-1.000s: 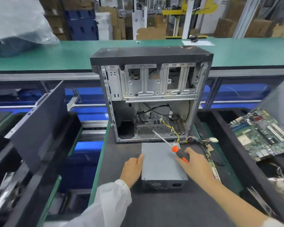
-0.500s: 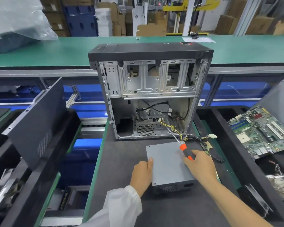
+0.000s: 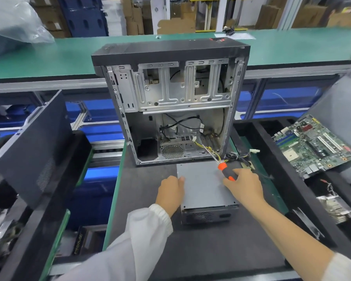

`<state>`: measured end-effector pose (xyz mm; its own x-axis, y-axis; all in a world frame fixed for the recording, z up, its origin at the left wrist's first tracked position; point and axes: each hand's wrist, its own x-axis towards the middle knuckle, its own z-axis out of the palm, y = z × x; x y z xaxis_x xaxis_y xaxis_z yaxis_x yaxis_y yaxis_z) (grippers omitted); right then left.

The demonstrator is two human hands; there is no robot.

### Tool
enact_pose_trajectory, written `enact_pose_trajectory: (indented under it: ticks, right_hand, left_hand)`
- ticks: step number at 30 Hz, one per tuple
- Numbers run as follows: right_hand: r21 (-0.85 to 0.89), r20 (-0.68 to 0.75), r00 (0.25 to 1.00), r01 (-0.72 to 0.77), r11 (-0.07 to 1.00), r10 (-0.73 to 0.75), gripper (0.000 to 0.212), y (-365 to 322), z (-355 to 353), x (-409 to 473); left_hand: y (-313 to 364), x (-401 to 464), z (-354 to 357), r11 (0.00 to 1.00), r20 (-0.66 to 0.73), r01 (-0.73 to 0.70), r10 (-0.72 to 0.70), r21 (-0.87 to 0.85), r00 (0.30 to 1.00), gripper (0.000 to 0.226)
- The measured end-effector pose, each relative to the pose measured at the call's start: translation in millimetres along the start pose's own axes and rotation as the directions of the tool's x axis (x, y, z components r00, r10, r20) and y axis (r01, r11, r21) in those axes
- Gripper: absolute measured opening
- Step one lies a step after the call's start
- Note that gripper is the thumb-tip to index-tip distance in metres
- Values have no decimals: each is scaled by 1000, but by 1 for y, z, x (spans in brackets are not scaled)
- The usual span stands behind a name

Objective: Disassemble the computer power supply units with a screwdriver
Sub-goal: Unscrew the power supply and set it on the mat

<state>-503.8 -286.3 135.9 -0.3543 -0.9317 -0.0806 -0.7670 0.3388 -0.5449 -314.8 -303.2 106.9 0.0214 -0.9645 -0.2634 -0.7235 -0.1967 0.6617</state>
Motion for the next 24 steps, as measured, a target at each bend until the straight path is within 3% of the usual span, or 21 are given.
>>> enact_pose_trajectory:
  ticks: [10, 12, 15, 16, 18, 20, 22, 24]
  right_hand:
    - [-23, 4, 995, 104, 994, -104, 13, -15, -26, 9]
    - [-26, 3, 988, 155, 988, -155, 13, -22, -37, 9]
    - [23, 2, 972, 236, 971, -237, 11, -38, -51, 8]
    - [37, 5, 965, 261, 965, -261, 10, -45, -56, 7]
    - [40, 24, 950, 311, 950, -312, 11, -59, -62, 6]
    - [20, 51, 939, 338, 941, -339, 12, -73, -66, 3]
    - [7, 81, 934, 348, 938, -347, 11, -85, -66, -1]
    - [9, 102, 930, 353, 935, -352, 14, -95, -63, -5]
  left_hand:
    - [5, 4, -20, 992, -61, -123, 122, -16, 991, 54]
    - [-4, 2, -28, 981, -2, -191, 191, -44, 982, 58]
    - [-16, -8, -47, 940, 211, -215, 274, -263, 938, 36]
    - [-20, -12, -53, 929, 243, -223, 299, -294, 923, 56]
    - [-27, -20, -65, 936, 225, -290, 332, -198, 916, 91]
    - [-35, -27, -73, 935, 183, -353, 353, -34, 918, 104]
    - [-45, -35, -76, 921, 149, -387, 378, 42, 914, 104]
    - [-55, -41, -76, 903, 19, -422, 421, 82, 907, 89]
